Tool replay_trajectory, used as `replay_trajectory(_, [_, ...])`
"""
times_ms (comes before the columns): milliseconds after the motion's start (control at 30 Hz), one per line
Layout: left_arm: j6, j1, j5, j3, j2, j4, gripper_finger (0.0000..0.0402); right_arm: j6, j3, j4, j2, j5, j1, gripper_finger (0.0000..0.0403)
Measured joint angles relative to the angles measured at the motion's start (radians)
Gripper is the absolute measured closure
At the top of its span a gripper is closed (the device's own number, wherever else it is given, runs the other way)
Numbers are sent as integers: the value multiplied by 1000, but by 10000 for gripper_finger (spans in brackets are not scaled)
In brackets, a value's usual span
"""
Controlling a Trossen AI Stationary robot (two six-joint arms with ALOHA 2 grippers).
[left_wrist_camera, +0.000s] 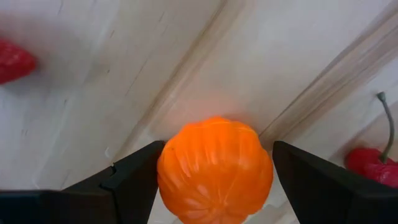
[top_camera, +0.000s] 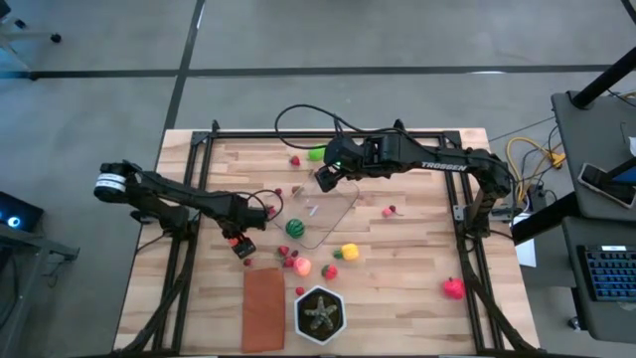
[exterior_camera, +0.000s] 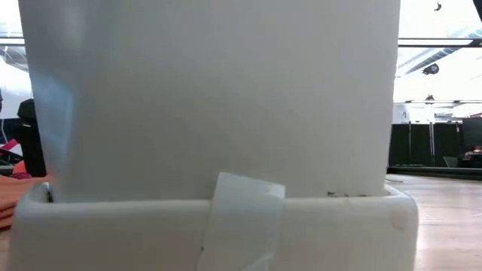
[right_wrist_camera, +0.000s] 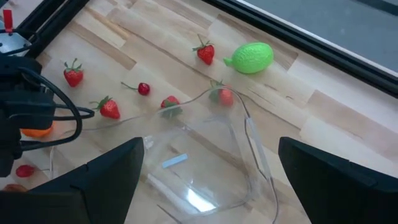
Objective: Pick and placing Produce into tupperware
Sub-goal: Put the orange into the transparent bin
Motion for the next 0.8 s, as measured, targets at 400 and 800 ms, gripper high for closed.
replay_trajectory(400, [0, 0, -35, 0, -1, 10, 114, 0, 0, -23, 0, 4, -9, 38])
replay_trajectory(800, [-1, 0, -43, 0, -2, 1, 135, -8, 0, -23, 0, 20, -14, 38])
